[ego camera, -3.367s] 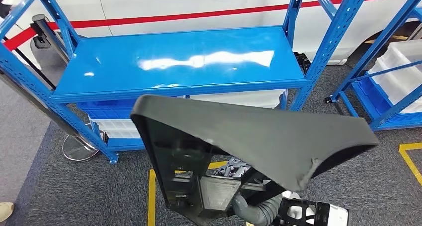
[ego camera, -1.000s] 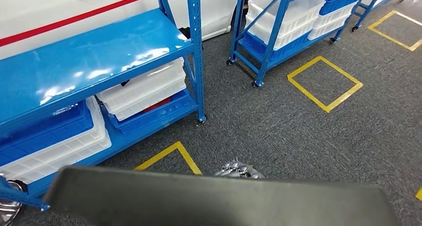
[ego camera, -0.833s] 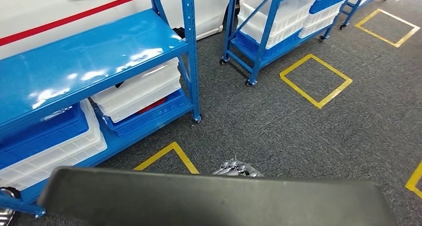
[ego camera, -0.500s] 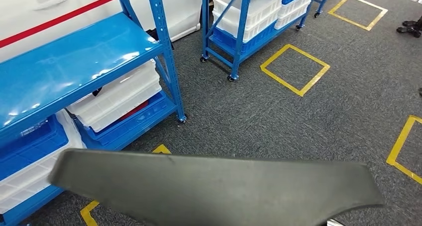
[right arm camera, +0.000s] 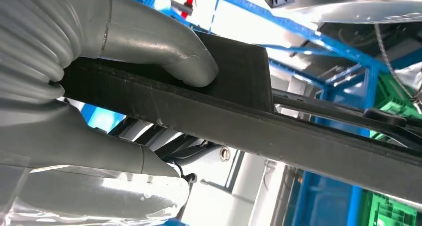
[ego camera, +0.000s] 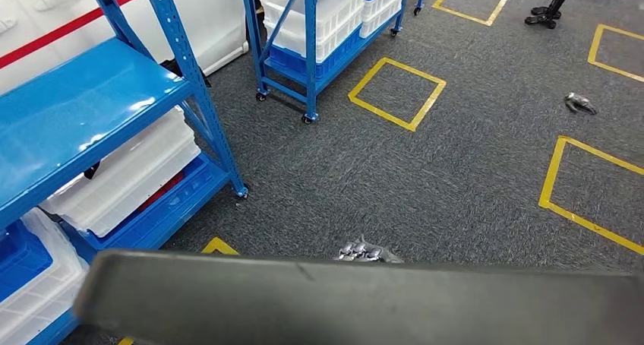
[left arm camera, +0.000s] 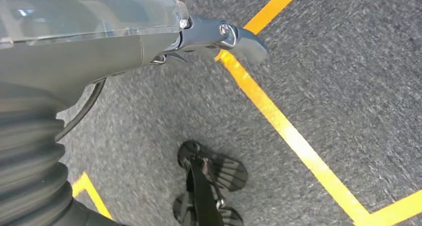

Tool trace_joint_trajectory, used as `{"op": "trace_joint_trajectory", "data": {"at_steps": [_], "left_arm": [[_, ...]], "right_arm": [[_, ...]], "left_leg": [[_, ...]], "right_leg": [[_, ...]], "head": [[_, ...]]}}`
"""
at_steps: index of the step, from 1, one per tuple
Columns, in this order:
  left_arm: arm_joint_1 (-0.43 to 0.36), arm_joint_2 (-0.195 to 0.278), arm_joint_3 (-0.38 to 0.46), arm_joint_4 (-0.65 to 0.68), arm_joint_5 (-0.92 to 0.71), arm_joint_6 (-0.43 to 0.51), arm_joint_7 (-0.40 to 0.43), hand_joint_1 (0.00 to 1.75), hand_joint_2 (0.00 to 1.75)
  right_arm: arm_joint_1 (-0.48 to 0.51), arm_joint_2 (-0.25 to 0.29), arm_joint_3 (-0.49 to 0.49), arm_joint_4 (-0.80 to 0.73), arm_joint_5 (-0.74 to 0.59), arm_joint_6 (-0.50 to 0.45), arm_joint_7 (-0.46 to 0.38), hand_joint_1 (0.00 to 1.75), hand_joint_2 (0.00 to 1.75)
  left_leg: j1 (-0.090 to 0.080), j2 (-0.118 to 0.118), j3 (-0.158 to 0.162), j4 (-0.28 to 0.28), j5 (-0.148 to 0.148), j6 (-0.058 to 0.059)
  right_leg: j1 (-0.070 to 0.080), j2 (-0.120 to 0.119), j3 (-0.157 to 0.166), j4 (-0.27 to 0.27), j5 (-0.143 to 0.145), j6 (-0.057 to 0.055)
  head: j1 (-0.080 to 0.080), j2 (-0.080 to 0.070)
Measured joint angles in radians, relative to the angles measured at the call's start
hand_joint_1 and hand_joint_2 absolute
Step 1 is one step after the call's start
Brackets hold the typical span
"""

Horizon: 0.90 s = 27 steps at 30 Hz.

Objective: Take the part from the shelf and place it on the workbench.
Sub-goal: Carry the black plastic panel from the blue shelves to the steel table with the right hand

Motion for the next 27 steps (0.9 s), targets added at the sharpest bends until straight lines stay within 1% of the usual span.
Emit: {"op": "trace_joint_trajectory", "data": {"at_steps": [1, 2, 3, 4, 5, 6, 7, 8, 9, 10, 11, 12, 13, 14, 15, 16, 17, 18, 19, 20, 21, 22, 23, 24, 25, 26, 27], "left_arm": [[-0.002, 0.005, -0.002, 0.000, -0.003, -0.004, -0.001, 0.00, 1.75], [-0.004, 0.010, -0.004, 0.000, -0.005, -0.008, -0.002, 0.00, 1.75], [-0.006, 0.014, -0.006, 0.000, -0.006, -0.012, -0.002, 0.00, 1.75], [-0.006, 0.020, -0.008, 0.000, -0.007, -0.015, -0.002, 0.00, 1.75], [-0.006, 0.025, -0.009, 0.000, -0.007, -0.019, -0.001, 0.00, 1.75], [-0.005, 0.031, -0.009, 0.000, -0.007, -0.021, 0.000, 0.00, 1.75], [-0.005, 0.036, -0.009, 0.000, -0.006, -0.024, 0.000, 0.00, 1.75], [-0.006, 0.041, -0.009, 0.000, -0.005, -0.026, 0.000, 0.00, 1.75], [-0.008, 0.046, -0.010, 0.000, -0.004, -0.029, 0.001, 0.00, 1.75], [-0.010, 0.051, -0.010, 0.000, -0.003, -0.030, 0.002, 0.00, 1.75], [-0.011, 0.055, -0.011, 0.000, -0.003, -0.032, 0.004, 0.00, 1.75], [-0.013, 0.060, -0.012, 0.000, -0.002, -0.033, 0.007, 0.00, 1.75], [-0.013, 0.065, -0.013, 0.000, -0.001, -0.034, 0.011, 0.00, 1.75], [-0.014, 0.068, -0.014, 0.000, 0.002, -0.035, 0.014, 0.00, 1.75], [-0.014, 0.071, -0.014, 0.000, 0.004, -0.035, 0.016, 0.00, 1.75], [-0.016, 0.074, -0.014, 0.000, 0.006, -0.036, 0.017, 0.00, 1.75], [-0.017, 0.077, -0.015, 0.000, 0.007, -0.035, 0.016, 0.00, 1.75], [-0.018, 0.080, -0.015, 0.000, 0.008, -0.033, 0.015, 0.00, 1.75], [-0.017, 0.083, -0.016, 0.000, 0.008, -0.030, 0.014, 0.00, 1.75], [-0.015, 0.086, -0.016, 0.000, 0.008, -0.026, 0.012, 0.00, 1.75], [-0.013, 0.088, -0.016, 0.000, 0.008, -0.021, 0.010, 0.00, 1.75], [-0.011, 0.089, -0.016, 0.000, 0.008, -0.016, 0.008, 0.00, 1.75], [-0.010, 0.090, -0.016, 0.000, 0.007, -0.012, 0.006, 0.00, 1.75], [-0.010, 0.090, -0.016, 0.000, 0.005, -0.008, 0.004, 0.00, 1.75], [-0.010, 0.090, -0.017, 0.000, 0.004, -0.004, 0.002, 0.00, 1.75], [-0.011, 0.091, -0.017, 0.000, 0.003, 0.001, -0.001, 0.00, 1.75], [-0.011, 0.091, -0.017, 0.000, 0.002, 0.007, -0.003, 0.00, 1.75]], "right_arm": [[0.003, -0.001, -0.001, -0.005, 0.001, -0.005, -0.001, 1.68, 1.75], [0.004, -0.001, -0.002, -0.011, 0.002, -0.009, -0.001, 1.68, 1.75], [0.004, -0.002, -0.003, -0.016, 0.003, -0.013, -0.001, 1.68, 1.75], [0.004, -0.002, -0.004, -0.019, 0.005, -0.016, -0.001, 1.68, 1.75], [0.004, -0.002, -0.005, -0.022, 0.007, -0.020, -0.001, 1.68, 1.75], [0.006, -0.002, -0.005, -0.023, 0.011, -0.025, -0.001, 1.68, 1.75], [0.008, -0.002, -0.005, -0.024, 0.016, -0.030, -0.001, 1.68, 1.75], [0.011, -0.002, -0.005, -0.024, 0.022, -0.036, -0.001, 1.68, 1.75], [0.012, -0.002, -0.005, -0.026, 0.026, -0.041, -0.001, 1.68, 1.75], [0.013, -0.002, -0.005, -0.029, 0.030, -0.046, -0.001, 1.68, 1.75], [0.013, -0.002, -0.005, -0.033, 0.032, -0.051, -0.001, 1.68, 1.75], [0.013, -0.001, -0.005, -0.037, 0.034, -0.056, -0.001, 1.68, 1.75], [0.013, 0.000, -0.004, -0.040, 0.034, -0.061, -0.001, 1.68, 1.75], [0.013, 0.002, -0.004, -0.042, 0.034, -0.066, -0.001, 1.68, 1.75], [0.014, 0.004, -0.004, -0.044, 0.034, -0.070, -0.001, 1.68, 1.75], [0.015, 0.005, -0.004, -0.045, 0.034, -0.073, -0.001, 1.68, 1.75], [0.016, 0.008, -0.004, -0.046, 0.034, -0.076, -0.002, 1.68, 1.75], [0.015, 0.011, -0.004, -0.048, 0.032, -0.079, -0.002, 1.68, 1.75], [0.015, 0.015, -0.003, -0.048, 0.030, -0.081, -0.002, 1.68, 1.75], [0.015, 0.019, -0.003, -0.049, 0.027, -0.082, -0.003, 1.68, 1.75], [0.015, 0.021, -0.003, -0.049, 0.024, -0.081, -0.003, 1.68, 1.75], [0.015, 0.022, -0.003, -0.048, 0.021, -0.080, -0.003, 1.68, 1.75], [0.016, 0.022, -0.003, -0.048, 0.019, -0.079, -0.003, 1.68, 1.75], [0.016, 0.022, -0.003, -0.048, 0.016, -0.079, -0.003, 1.68, 1.75], [0.016, 0.023, -0.003, -0.048, 0.014, -0.079, -0.003, 1.68, 1.75], [0.016, 0.023, -0.003, -0.048, 0.013, -0.079, -0.003, 1.68, 1.75], [0.016, 0.023, -0.003, -0.048, 0.011, -0.079, -0.003, 1.68, 1.75]], "left_leg": [[0.000, 0.012, 0.001, -0.004, 0.003, 0.007], [0.000, 0.024, 0.002, -0.008, 0.007, 0.015], [0.001, 0.037, 0.002, -0.012, 0.010, 0.022], [-0.001, 0.050, 0.002, -0.014, 0.011, 0.027], [-0.004, 0.063, 0.002, -0.015, 0.011, 0.030], [-0.006, 0.078, 0.001, -0.015, 0.010, 0.031], [-0.008, 0.092, 0.001, -0.015, 0.009, 0.032], [-0.009, 0.106, 0.001, -0.015, 0.008, 0.032], [-0.010, 0.118, 0.003, -0.015, 0.007, 0.031], [-0.011, 0.129, 0.005, -0.015, 0.005, 0.030], [-0.013, 0.138, 0.008, -0.015, 0.003, 0.028], [-0.015, 0.146, 0.010, -0.015, 0.001, 0.024], [-0.017, 0.155, 0.013, -0.015, -0.002, 0.019], [-0.018, 0.164, 0.015, -0.016, -0.004, 0.014], [-0.019, 0.174, 0.018, -0.017, -0.005, 0.010], [-0.018, 0.177, 0.020, -0.016, -0.008, 0.004], [-0.017, 0.165, 0.020, -0.009, -0.017, 0.000], [-0.015, 0.143, 0.011, 0.015, -0.034, -0.003], [-0.012, 0.115, -0.009, 0.060, -0.062, -0.006], [-0.011, 0.091, -0.039, 0.124, -0.094, -0.008], [-0.011, 0.079, -0.074, 0.194, -0.123, -0.009], [-0.011, 0.075, -0.103, 0.248, -0.137, -0.010], [-0.011, 0.073, -0.118, 0.271, -0.133, -0.011], [-0.010, 0.071, -0.114, 0.251, -0.107, -0.012], [-0.008, 0.064, -0.094, 0.196, -0.067, -0.013], [-0.004, 0.045, -0.067, 0.129, -0.031, -0.013], [-0.001, 0.021, -0.042, 0.066, -0.005, -0.013]], "right_leg": [[-0.001, -0.003, -0.003, 0.002, 0.000, 0.005], [0.000, -0.021, -0.009, 0.014, -0.009, 0.010], [0.001, -0.048, -0.023, 0.044, -0.028, 0.013], [0.001, -0.080, -0.046, 0.094, -0.057, 0.016], [0.002, -0.103, -0.077, 0.159, -0.090, 0.018], [0.000, -0.113, -0.108, 0.223, -0.117, 0.020], [-0.001, -0.118, -0.128, 0.266, -0.128, 0.021], [-0.001, -0.121, -0.130, 0.273, -0.121, 0.020], [-0.001, -0.126, -0.111, 0.240, -0.096, 0.018], [0.000, -0.140, -0.074, 0.173, -0.063, 0.014], [0.004, -0.166, -0.034, 0.101, -0.040, 0.008], [0.010, -0.187, -0.003, 0.043, -0.024, 0.001], [0.016, -0.201, 0.014, 0.008, -0.019, -0.005], [0.021, -0.203, 0.018, -0.003, -0.022, -0.010], [0.023, -0.190, 0.016, -0.005, -0.020, -0.014], [0.020, -0.178, 0.017, -0.010, -0.017, -0.019], [0.017, -0.167, 0.020, -0.015, -0.014, -0.024], [0.014, -0.156, 0.022, -0.020, -0.011, -0.030], [0.011, -0.146, 0.024, -0.023, -0.009, -0.035], [0.011, -0.134, 0.024, -0.023, -0.008, -0.038], [0.012, -0.121, 0.023, -0.023, -0.008, -0.040], [0.012, -0.107, 0.023, -0.021, -0.008, -0.041], [0.012, -0.093, 0.023, -0.019, -0.008, -0.041], [0.011, -0.079, 0.023, -0.017, -0.009, -0.040], [0.010, -0.065, 0.024, -0.014, -0.011, -0.038], [0.009, -0.053, 0.024, -0.010, -0.013, -0.035], [0.009, -0.040, 0.021, -0.004, -0.016, -0.031]], "head": [[0.000, 0.000], [0.001, 0.000], [0.002, 0.000], [0.003, 0.000], [0.004, 0.000], [0.004, 0.000], [0.004, 0.000], [0.004, 0.000], [0.004, 0.000], [0.004, 0.000], [0.004, 0.000], [0.004, 0.000], [0.003, 0.000], [0.003, 0.000], [0.003, 0.000], [0.003, 0.000], [0.003, 0.000], [0.003, 0.000], [0.002, 0.000], [0.002, 0.000], [0.002, 0.000], [0.002, 0.000], [0.002, 0.000], [0.002, 0.000], [0.002, 0.000], [0.002, 0.000], [0.002, 0.000]]}}
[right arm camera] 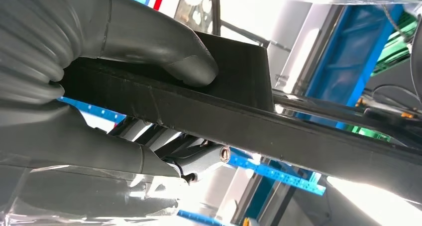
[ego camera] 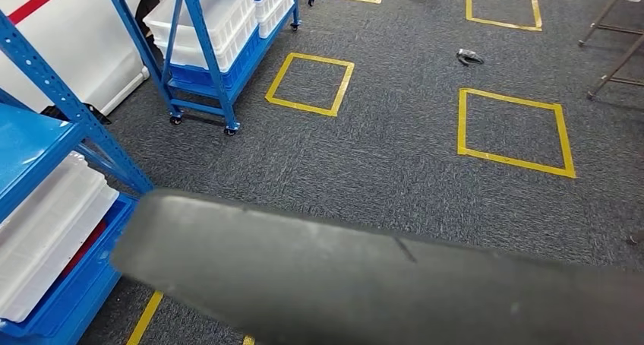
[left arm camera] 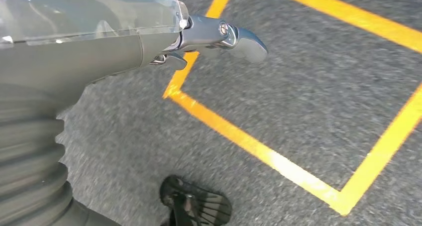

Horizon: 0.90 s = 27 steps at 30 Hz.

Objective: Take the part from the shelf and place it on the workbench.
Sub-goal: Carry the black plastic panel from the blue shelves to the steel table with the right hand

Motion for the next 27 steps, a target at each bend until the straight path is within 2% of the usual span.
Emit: {"op": "trace_joint_trajectory", "data": {"at_steps": [2, 4, 5, 7, 8, 9, 10, 11, 12, 13, 15, 16, 17, 18, 19, 20, 22, 24, 25, 26, 27], "left_arm": [[0.001, 0.000, 0.000, 0.000, 0.000, 0.005, -0.002, 0.00, 1.75], [0.003, 0.000, 0.000, 0.000, 0.000, 0.003, -0.004, 0.00, 1.75], [0.002, 0.000, 0.000, 0.000, 0.001, -0.001, -0.004, 0.00, 1.75], [0.000, -0.001, 0.000, 0.000, 0.004, -0.014, -0.005, 0.00, 1.75], [0.001, -0.001, -0.001, 0.000, 0.006, -0.023, -0.005, 0.00, 1.75], [0.003, -0.001, -0.001, 0.000, 0.008, -0.030, -0.003, 0.00, 1.75], [0.006, -0.001, -0.001, 0.000, 0.009, -0.036, 0.000, 0.00, 1.75], [0.007, -0.002, -0.001, 0.001, 0.009, -0.039, 0.002, 0.00, 1.75], [0.008, -0.004, -0.001, 0.001, 0.009, -0.039, 0.004, 0.00, 1.75], [0.006, -0.006, -0.001, 0.001, 0.009, -0.040, 0.005, 0.00, 1.75], [0.003, -0.013, -0.001, 0.001, 0.008, -0.042, 0.006, 0.00, 1.75], [0.003, -0.016, -0.001, 0.001, 0.008, -0.043, 0.006, 0.00, 1.75], [0.002, -0.019, -0.001, 0.001, 0.008, -0.043, 0.006, 0.00, 1.75], [0.002, -0.023, -0.001, 0.002, 0.008, -0.043, 0.005, 0.00, 1.75], [-0.001, -0.026, -0.001, 0.002, 0.007, -0.042, 0.005, 0.00, 1.75], [-0.004, -0.030, -0.002, 0.003, 0.007, -0.042, 0.004, 0.00, 1.75], [-0.008, -0.036, -0.003, 0.005, 0.004, -0.042, 0.005, 0.00, 1.75], [-0.006, -0.041, -0.003, 0.008, 0.001, -0.043, 0.010, 0.00, 1.75], [-0.003, -0.044, -0.003, 0.009, 0.000, -0.042, 0.014, 0.00, 1.75], [-0.001, -0.047, -0.003, 0.009, 0.000, -0.039, 0.018, 0.00, 1.75], [0.001, -0.050, -0.003, 0.009, 0.000, -0.037, 0.020, 0.00, 1.75]], "right_arm": [[-0.001, 0.000, 0.000, 0.001, -0.002, 0.000, 0.000, 1.68, 1.75], [-0.002, 0.000, 0.000, 0.002, -0.003, 0.000, 0.000, 1.68, 1.75], [-0.003, 0.000, 0.000, 0.004, -0.005, -0.001, 0.000, 1.68, 1.75], [-0.008, 0.000, 0.000, 0.008, -0.013, -0.001, 0.000, 1.68, 1.75], [-0.011, 0.000, 0.000, 0.011, -0.018, -0.002, 0.000, 1.68, 1.75], [-0.014, 0.000, 0.000, 0.015, -0.023, -0.002, 0.000, 1.68, 1.75], [-0.015, 0.000, 0.000, 0.019, -0.026, -0.002, 0.000, 1.68, 1.75], [-0.016, 0.000, 0.000, 0.022, -0.027, -0.002, 0.001, 1.68, 1.75], [-0.015, 0.000, 0.000, 0.025, -0.026, -0.003, 0.002, 1.68, 1.75], [-0.016, 0.000, 0.000, 0.026, -0.022, -0.003, 0.005, 1.68, 1.75], [-0.020, 0.000, 0.000, 0.026, -0.014, -0.003, 0.014, 1.68, 1.75], [-0.024, 0.000, 0.000, 0.025, -0.012, -0.002, 0.019, 1.68, 1.75], [-0.028, -0.001, -0.001, 0.025, -0.011, 0.000, 0.023, 1.68, 1.75], [-0.031, -0.002, -0.001, 0.025, -0.010, 0.004, 0.028, 1.68, 1.75], [-0.033, -0.002, -0.003, 0.024, -0.010, 0.008, 0.034, 1.68, 1.75], [-0.034, -0.003, -0.004, 0.024, -0.010, 0.011, 0.039, 1.68, 1.75], [-0.042, -0.003, -0.005, 0.024, -0.010, 0.015, 0.049, 1.68, 1.75], [-0.047, -0.004, -0.005, 0.024, -0.010, 0.016, 0.057, 1.68, 1.75], [-0.048, -0.004, -0.005, 0.025, -0.010, 0.017, 0.061, 1.68, 1.75], [-0.047, -0.004, -0.004, 0.025, -0.010, 0.019, 0.062, 1.68, 1.75], [-0.047, -0.004, -0.004, 0.026, -0.010, 0.022, 0.063, 1.68, 1.75]], "left_leg": [[0.002, -0.031, 0.023, -0.057, 0.013, 0.005], [0.000, -0.017, 0.024, -0.062, 0.015, 0.016], [-0.001, -0.006, 0.026, -0.066, 0.018, 0.023], [0.000, 0.018, 0.029, -0.075, 0.023, 0.036], [-0.002, 0.030, 0.029, -0.076, 0.024, 0.040], [-0.004, 0.043, 0.029, -0.077, 0.024, 0.043], [-0.006, 0.057, 0.029, -0.077, 0.022, 0.045], [-0.007, 0.071, 0.029, -0.077, 0.021, 0.045], [-0.008, 0.084, 0.031, -0.077, 0.020, 0.045], [-0.009, 0.095, 0.033, -0.077, 0.018, 0.045], [-0.012, 0.115, 0.039, -0.076, 0.013, 0.040], [-0.014, 0.124, 0.042, -0.076, 0.010, 0.036], [-0.017, 0.134, 0.044, -0.076, 0.007, 0.032], [-0.018, 0.144, 0.046, -0.076, 0.005, 0.028], [-0.019, 0.156, 0.049, -0.078, 0.004, 0.024], [-0.018, 0.156, 0.052, -0.076, -0.001, 0.019], [-0.015, 0.115, 0.038, -0.030, -0.034, 0.012], [-0.012, 0.064, -0.021, 0.091, -0.094, 0.008], [-0.011, 0.055, -0.054, 0.156, -0.118, 0.006], [-0.010, 0.053, -0.079, 0.198, -0.126, 0.003], [-0.009, 0.052, -0.087, 0.205, -0.114, 0.001]], "right_leg": [[-0.002, 0.023, -0.010, 0.007, 0.000, 0.012], [-0.005, 0.044, -0.018, 0.006, 0.005, 0.024], [-0.006, 0.039, -0.021, 0.010, 0.002, 0.029], [-0.003, -0.006, -0.047, 0.064, -0.033, 0.038], [-0.003, -0.037, -0.073, 0.119, -0.064, 0.040], [-0.003, -0.058, -0.105, 0.185, -0.095, 0.043], [-0.005, -0.070, -0.134, 0.244, -0.116, 0.045], [-0.005, -0.076, -0.151, 0.276, -0.120, 0.045], [-0.006, -0.081, -0.149, 0.273, -0.107, 0.044], [-0.005, -0.087, -0.125, 0.228, -0.077, 0.041], [0.004, -0.129, -0.050, 0.087, -0.019, 0.030], [0.010, -0.148, -0.022, 0.033, -0.004, 0.023], [0.016, -0.160, -0.008, 0.004, 0.000, 0.018], [0.020, -0.158, -0.007, -0.004, -0.003, 0.016], [0.018, -0.144, -0.008, -0.008, -0.001, 0.012], [0.016, -0.133, -0.005, -0.013, 0.002, 0.009], [0.007, -0.111, 0.004, -0.025, 0.009, 0.000], [0.005, -0.089, 0.007, -0.028, 0.010, -0.006], [0.005, -0.077, 0.007, -0.027, 0.010, -0.007], [0.004, -0.063, 0.007, -0.025, 0.010, -0.007], [0.003, -0.048, 0.007, -0.022, 0.009, -0.006]], "head": [[0.000, 0.000], [0.001, 0.000], [0.001, 0.000], [0.003, 0.000], [0.004, 0.000], [0.005, 0.000], [0.005, 0.000], [0.005, 0.000], [0.005, 0.000], [0.005, 0.000], [0.005, 0.000], [0.005, 0.000], [0.005, 0.000], [0.004, 0.000], [0.004, 0.000], [0.004, 0.000], [0.003, 0.000], [0.001, 0.000], [0.001, 0.000], [0.001, 0.000], [0.001, 0.000]]}}
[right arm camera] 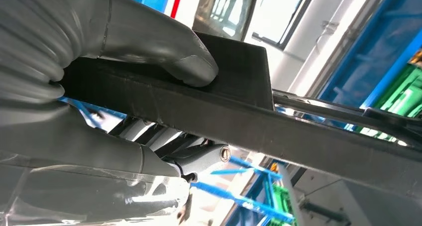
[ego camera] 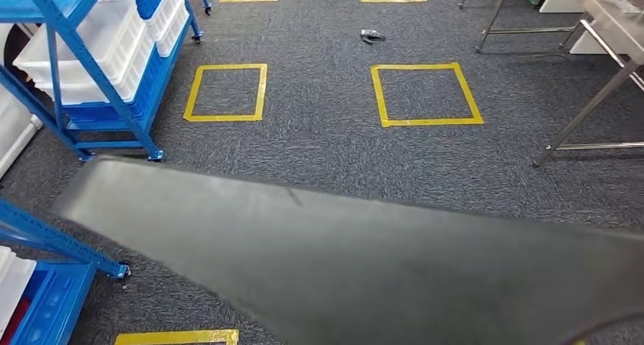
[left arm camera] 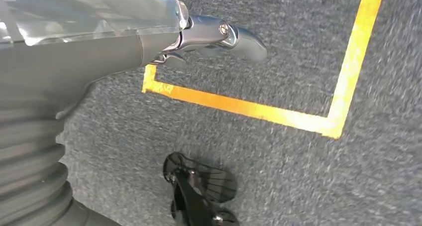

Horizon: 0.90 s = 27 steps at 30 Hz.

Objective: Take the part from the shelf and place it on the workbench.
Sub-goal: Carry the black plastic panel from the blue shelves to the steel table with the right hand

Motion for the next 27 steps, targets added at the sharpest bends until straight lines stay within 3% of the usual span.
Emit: {"op": "trace_joint_trajectory", "data": {"at_steps": [2, 4, 6, 8, 10, 12, 14, 15, 16, 17, 19, 21, 23, 25, 27], "left_arm": [[0.001, -0.006, 0.000, 0.000, 0.000, 0.004, 0.001, 0.00, 1.75], [0.000, -0.012, 0.000, 0.001, 0.005, 0.008, 0.000, 0.00, 1.75], [0.000, -0.016, 0.000, 0.001, 0.013, 0.012, -0.004, 0.00, 1.75], [-0.001, -0.021, 0.000, 0.001, 0.020, 0.017, -0.008, 0.00, 1.75], [-0.002, -0.027, 0.000, 0.001, 0.028, 0.022, -0.010, 0.00, 1.75], [0.000, -0.031, 0.002, 0.000, 0.037, 0.025, -0.014, 0.00, 1.75], [0.004, -0.033, 0.004, 0.000, 0.043, 0.025, -0.017, 0.00, 1.75], [0.005, -0.035, 0.005, 0.000, 0.044, 0.025, -0.018, 0.00, 1.75], [0.005, -0.037, 0.005, 0.000, 0.046, 0.025, -0.020, 0.00, 1.75], [0.005, -0.039, 0.005, 0.000, 0.047, 0.025, -0.021, 0.00, 1.75], [0.004, -0.045, 0.006, 0.000, 0.051, 0.025, -0.024, 0.00, 1.75], [0.004, -0.049, 0.008, 0.000, 0.054, 0.027, -0.025, 0.00, 1.75], [0.002, -0.051, 0.011, 0.000, 0.058, 0.027, -0.028, 0.00, 1.75], [-0.001, -0.053, 0.013, 0.000, 0.062, 0.025, -0.031, 0.00, 1.75], [-0.001, -0.053, 0.015, 0.000, 0.063, 0.024, -0.034, 0.00, 1.75]], "right_arm": [[0.000, 0.000, 0.003, 0.001, 0.000, 0.008, 0.000, 1.68, 1.75], [-0.002, 0.000, 0.008, 0.003, -0.002, 0.018, -0.002, 1.68, 1.75], [-0.003, 0.000, 0.014, 0.008, -0.003, 0.029, -0.005, 1.68, 1.75], [-0.003, 0.000, 0.018, 0.015, -0.002, 0.037, -0.007, 1.68, 1.75], [-0.004, -0.001, 0.021, 0.023, 0.000, 0.043, -0.008, 1.68, 1.75], [-0.006, -0.001, 0.023, 0.032, 0.001, 0.050, -0.010, 1.68, 1.75], [-0.006, -0.001, 0.026, 0.046, 0.002, 0.057, -0.010, 1.68, 1.75], [-0.005, -0.002, 0.026, 0.052, 0.002, 0.061, -0.010, 1.68, 1.75], [-0.006, -0.002, 0.027, 0.058, 0.001, 0.065, -0.010, 1.68, 1.75], [-0.007, -0.002, 0.027, 0.064, -0.001, 0.070, -0.011, 1.68, 1.75], [-0.015, -0.003, 0.027, 0.076, -0.008, 0.079, -0.012, 1.68, 1.75], [-0.025, -0.004, 0.028, 0.091, -0.017, 0.085, -0.012, 1.68, 1.75], [-0.030, -0.005, 0.028, 0.109, -0.025, 0.087, -0.012, 1.68, 1.75], [-0.036, -0.005, 0.028, 0.126, -0.030, 0.088, -0.010, 1.68, 1.75], [-0.045, -0.005, 0.028, 0.143, -0.036, 0.087, -0.009, 1.68, 1.75]], "left_leg": [[0.007, -0.014, 0.037, -0.099, 0.073, -0.005], [0.015, -0.059, 0.087, -0.218, 0.123, -0.007], [0.015, -0.081, 0.101, -0.253, 0.125, 0.002], [0.012, -0.060, 0.101, -0.258, 0.131, 0.017], [0.013, -0.038, 0.104, -0.266, 0.136, 0.030], [0.011, -0.013, 0.105, -0.270, 0.137, 0.039], [0.007, 0.015, 0.104, -0.270, 0.135, 0.042], [0.005, 0.028, 0.105, -0.270, 0.134, 0.043], [0.005, 0.040, 0.106, -0.270, 0.132, 0.042], [0.004, 0.050, 0.109, -0.270, 0.130, 0.041], [0.001, 0.069, 0.116, -0.270, 0.125, 0.036], [-0.002, 0.088, 0.121, -0.271, 0.121, 0.027], [-0.003, 0.103, 0.126, -0.273, 0.117, 0.018], [-0.002, 0.072, 0.121, -0.249, 0.097, 0.009], [0.001, 0.019, 0.077, -0.150, 0.042, 0.004]], "right_leg": [[-0.004, 0.028, 0.000, 0.010, -0.005, 0.007], [-0.006, 0.052, -0.008, 0.026, -0.013, 0.018], [-0.007, 0.072, -0.019, 0.034, -0.013, 0.030], [-0.010, 0.083, -0.026, 0.034, -0.010, 0.041], [-0.009, 0.047, -0.042, 0.065, -0.031, 0.049], [-0.009, -0.009, -0.094, 0.171, -0.088, 0.056], [-0.011, -0.030, -0.152, 0.285, -0.130, 0.060], [-0.011, -0.033, -0.160, 0.301, -0.126, 0.060], [-0.011, -0.036, -0.147, 0.276, -0.104, 0.058], [-0.009, -0.044, -0.114, 0.216, -0.070, 0.054], [0.002, -0.085, -0.043, 0.080, -0.022, 0.042], [0.013, -0.104, -0.018, 0.024, -0.014, 0.031], [0.012, -0.082, -0.017, 0.018, -0.011, 0.022], [0.004, -0.062, -0.010, 0.005, -0.003, 0.012], [0.000, -0.042, -0.005, -0.001, 0.000, 0.004]], "head": [[0.000, 0.000], [0.000, 0.000], [0.001, 0.000], [0.001, 0.000], [0.004, 0.000], [0.008, 0.000], [0.008, 0.000], [0.008, 0.000], [0.008, 0.000], [0.008, 0.000], [0.008, 0.000], [0.008, 0.000], [0.008, 0.000], [0.007, 0.000], [0.006, 0.000]]}}
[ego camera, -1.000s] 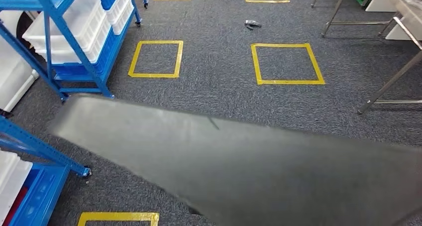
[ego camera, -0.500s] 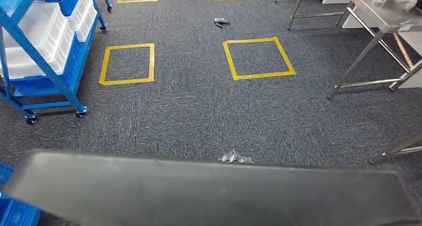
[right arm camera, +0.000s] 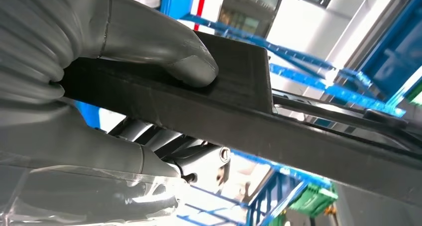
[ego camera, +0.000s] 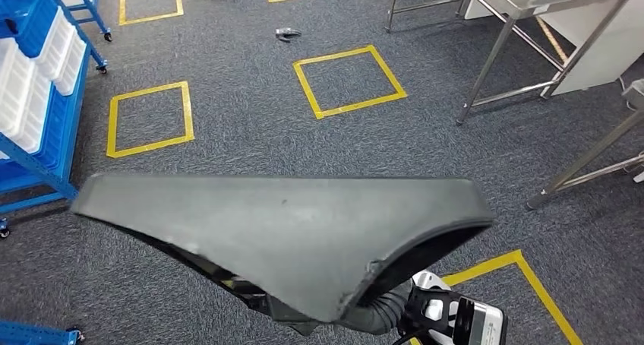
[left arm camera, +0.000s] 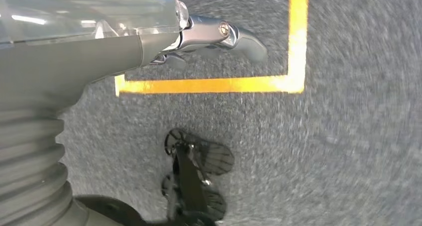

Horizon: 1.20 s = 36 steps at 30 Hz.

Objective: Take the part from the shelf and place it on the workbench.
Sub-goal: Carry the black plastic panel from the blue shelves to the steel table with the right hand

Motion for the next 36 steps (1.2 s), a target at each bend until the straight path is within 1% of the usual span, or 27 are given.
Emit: {"op": "trace_joint_trajectory", "data": {"at_steps": [1, 2, 3, 4, 5, 6, 8, 9, 10, 17, 19, 20, 21, 22, 23, 24, 25, 26, 27, 28, 29, 31, 32, 33, 34, 35, 36], "left_arm": [[0.002, 0.000, 0.002, 0.000, 0.000, 0.000, -0.001, 0.00, 1.75], [0.005, 0.000, 0.004, 0.000, 0.001, 0.000, -0.001, 0.00, 1.75], [0.008, 0.000, 0.005, 0.000, 0.002, 0.000, -0.002, 0.00, 1.75], [0.009, 0.000, 0.007, 0.000, 0.002, 0.000, -0.002, 0.00, 1.75], [0.010, 0.000, 0.007, 0.000, 0.002, 0.000, -0.003, 0.00, 1.75], [0.010, 0.001, 0.008, 0.000, 0.003, 0.000, -0.003, 0.00, 1.75], [0.010, 0.001, 0.008, 0.000, 0.003, 0.000, -0.005, 0.00, 1.75], [0.010, 0.001, 0.008, 0.000, 0.003, 0.000, -0.005, 0.00, 1.75], [0.010, 0.001, 0.008, 0.000, 0.003, 0.000, -0.006, 0.00, 1.75], [0.010, 0.001, 0.008, 0.000, 0.003, 0.000, -0.006, 0.00, 1.75], [0.009, 0.002, 0.009, 0.000, 0.003, 0.000, -0.006, 0.00, 1.75], [0.009, 0.002, 0.009, 0.000, 0.003, 0.000, -0.006, 0.00, 1.75], [0.009, 0.003, 0.009, 0.000, 0.004, 0.000, -0.005, 0.00, 1.75], [0.010, 0.003, 0.009, 0.000, 0.005, 0.001, -0.005, 0.00, 1.75], [0.010, 0.003, 0.009, 0.000, 0.007, 0.001, -0.005, 0.00, 1.75], [0.011, 0.003, 0.009, 0.000, 0.008, 0.001, -0.005, 0.00, 1.75], [0.010, 0.003, 0.009, 0.000, 0.010, 0.001, -0.005, 0.00, 1.75], [0.010, 0.003, 0.009, 0.000, 0.011, 0.000, -0.006, 0.00, 1.75], [0.009, 0.003, 0.009, 0.000, 0.011, 0.000, -0.008, 0.00, 1.75], [0.007, 0.003, 0.009, 0.000, 0.012, -0.001, -0.009, 0.00, 1.75], [0.005, 0.003, 0.010, 0.000, 0.012, -0.002, -0.011, 0.00, 1.75], [0.004, 0.004, 0.010, -0.001, 0.011, -0.004, -0.014, 0.00, 1.75], [0.005, 0.005, 0.009, -0.001, 0.011, -0.005, -0.015, 0.00, 1.75], [0.008, 0.005, 0.009, -0.001, 0.011, -0.006, -0.016, 0.00, 1.75], [0.011, 0.005, 0.009, -0.001, 0.010, -0.006, -0.017, 0.00, 1.75], [0.013, 0.005, 0.009, -0.001, 0.010, -0.006, -0.017, 0.00, 1.75], [0.015, 0.006, 0.010, -0.001, 0.010, -0.006, -0.018, 0.00, 1.75]], "right_arm": [[-0.003, 0.000, 0.000, 0.007, -0.002, -0.001, 0.001, 1.68, 1.75], [-0.003, 0.001, 0.000, 0.013, -0.004, -0.003, 0.002, 1.68, 1.75], [-0.003, 0.001, 0.000, 0.016, -0.005, -0.005, 0.003, 1.68, 1.75], [-0.003, 0.001, 0.000, 0.018, -0.006, -0.006, 0.004, 1.68, 1.75], [-0.003, 0.001, 0.000, 0.019, -0.006, -0.008, 0.005, 1.68, 1.75], [-0.003, 0.001, 0.000, 0.019, -0.007, -0.009, 0.006, 1.68, 1.75], [-0.004, 0.001, -0.001, 0.019, -0.006, -0.016, 0.008, 1.68, 1.75], [-0.003, 0.001, -0.002, 0.018, -0.006, -0.020, 0.009, 1.68, 1.75], [-0.003, 0.001, -0.003, 0.018, -0.005, -0.022, 0.009, 1.68, 1.75], [-0.002, 0.001, -0.005, 0.018, -0.005, -0.025, 0.009, 1.68, 1.75], [-0.001, 0.000, -0.010, 0.017, -0.005, -0.026, 0.009, 1.68, 1.75], [-0.001, 0.000, -0.017, 0.016, -0.005, -0.027, 0.007, 1.68, 1.75], [0.004, 0.000, -0.029, 0.015, -0.005, -0.027, 0.002, 1.68, 1.75], [0.009, -0.001, -0.039, 0.015, -0.003, -0.027, -0.005, 1.68, 1.75], [0.014, -0.002, -0.050, 0.014, -0.001, -0.027, -0.012, 1.68, 1.75], [0.018, -0.002, -0.055, 0.015, 0.002, -0.029, -0.019, 1.68, 1.75], [0.018, -0.002, -0.056, 0.014, 0.005, -0.030, -0.022, 1.68, 1.75], [0.019, -0.002, -0.056, 0.013, 0.010, -0.032, -0.025, 1.68, 1.75], [0.022, -0.002, -0.056, 0.011, 0.014, -0.035, -0.027, 1.68, 1.75], [0.027, -0.003, -0.056, 0.008, 0.018, -0.037, -0.029, 1.68, 1.75], [0.033, -0.003, -0.056, 0.003, 0.023, -0.039, -0.031, 1.68, 1.75], [0.041, -0.003, -0.056, -0.007, 0.031, -0.042, -0.032, 1.68, 1.75], [0.044, -0.002, -0.056, -0.010, 0.034, -0.042, -0.033, 1.68, 1.75], [0.045, -0.002, -0.056, -0.011, 0.036, -0.042, -0.033, 1.68, 1.75], [0.049, -0.002, -0.056, -0.012, 0.037, -0.042, -0.033, 1.68, 1.75], [0.052, -0.002, -0.056, -0.012, 0.038, -0.042, -0.033, 1.68, 1.75], [0.055, -0.002, -0.056, -0.012, 0.038, -0.042, -0.032, 1.68, 1.75]], "left_leg": [[0.001, -0.013, -0.034, 0.067, -0.030, -0.002], [0.001, -0.017, -0.063, 0.122, -0.047, -0.004], [0.001, -0.018, -0.079, 0.146, -0.045, -0.006], [0.002, -0.019, -0.078, 0.132, -0.023, -0.007], [0.003, -0.024, -0.059, 0.084, 0.014, -0.007], [0.006, -0.043, -0.031, 0.017, 0.049, -0.008], [0.012, -0.091, 0.012, -0.085, 0.086, -0.006], [0.012, -0.109, 0.021, -0.106, 0.087, -0.004], [0.011, -0.112, 0.022, -0.110, 0.086, -0.002], [0.008, -0.104, 0.022, -0.107, 0.085, 0.002], [0.008, -0.094, 0.024, -0.110, 0.087, 0.008], [0.009, -0.076, 0.027, -0.115, 0.089, 0.016], [0.009, -0.043, 0.032, -0.121, 0.088, 0.023], [0.009, -0.010, 0.039, -0.126, 0.086, 0.029], [0.008, 0.024, 0.047, -0.129, 0.081, 0.031], [0.006, 0.046, 0.053, -0.129, 0.075, 0.027], [0.004, 0.055, 0.057, -0.129, 0.071, 0.023], [0.003, 0.065, 0.061, -0.129, 0.068, 0.017], [0.001, 0.073, 0.064, -0.131, 0.066, 0.012], [0.000, 0.083, 0.069, -0.133, 0.063, 0.007], [0.001, 0.082, 0.073, -0.133, 0.059, 0.002], [0.004, 0.042, 0.062, -0.091, 0.028, -0.005], [0.006, 0.014, 0.039, -0.040, -0.001, -0.007], [0.007, -0.005, 0.006, 0.027, -0.032, -0.007], [0.007, -0.013, -0.030, 0.093, -0.056, -0.009], [0.007, -0.017, -0.057, 0.138, -0.064, -0.010], [0.007, -0.018, -0.071, 0.149, -0.051, -0.011]], "right_leg": [[0.000, 0.012, -0.001, 0.001, 0.000, -0.003], [0.000, 0.026, -0.001, 0.003, -0.001, -0.003], [0.000, 0.040, -0.001, 0.005, -0.002, -0.003], [-0.001, 0.055, -0.001, 0.008, -0.003, -0.002], [-0.002, 0.069, -0.001, 0.012, -0.005, 0.001], [-0.004, 0.082, -0.001, 0.017, -0.009, 0.005], [-0.006, 0.106, -0.009, 0.029, -0.013, 0.015], [-0.008, 0.116, -0.014, 0.033, -0.014, 0.020], [-0.009, 0.123, -0.019, 0.035, -0.013, 0.024], [-0.011, 0.131, -0.021, 0.031, -0.010, 0.029], [-0.011, 0.141, -0.022, 0.028, -0.008, 0.035], [-0.011, 0.113, -0.043, 0.070, -0.031, 0.042], [-0.013, 0.080, -0.070, 0.120, -0.044, 0.049], [-0.014, 0.041, -0.085, 0.149, -0.046, 0.054], [-0.014, -0.011, -0.087, 0.153, -0.041, 0.056], [-0.010, -0.037, -0.067, 0.110, -0.017, 0.052], [-0.004, -0.054, -0.040, 0.057, -0.002, 0.046], [0.001, -0.064, -0.026, 0.028, 0.002, 0.040], [0.006, -0.062, -0.026, 0.024, -0.002, 0.035], [0.006, -0.049, -0.026, 0.021, -0.001, 0.030], [0.003, -0.037, -0.023, 0.017, 0.000, 0.026], [-0.004, -0.016, -0.014, 0.005, 0.004, 0.014], [-0.008, -0.006, -0.010, 0.002, 0.005, 0.010], [-0.008, 0.005, -0.009, 0.002, 0.004, 0.006], [-0.008, 0.018, -0.009, 0.003, 0.004, 0.004], [-0.007, 0.032, -0.008, 0.004, 0.003, 0.004], [-0.007, 0.047, -0.007, 0.006, 0.002, 0.004]], "head": [[-0.001, 0.000], [-0.001, 0.000], [-0.001, 0.000], [-0.001, 0.000], [-0.001, 0.000], [-0.001, 0.000], [-0.001, 0.000], [-0.001, 0.000], [-0.001, 0.000], [-0.001, 0.000], [-0.002, 0.000], [0.000, 0.000], [0.002, 0.000], [0.004, 0.000], [0.007, 0.000], [0.007, 0.000], [0.007, 0.000], [0.006, 0.000], [0.006, 0.000], [0.006, 0.000], [0.006, 0.000], [0.004, 0.000], [0.003, 0.000], [0.002, 0.000], [0.000, 0.000], [0.000, 0.000], [0.000, 0.000]]}}
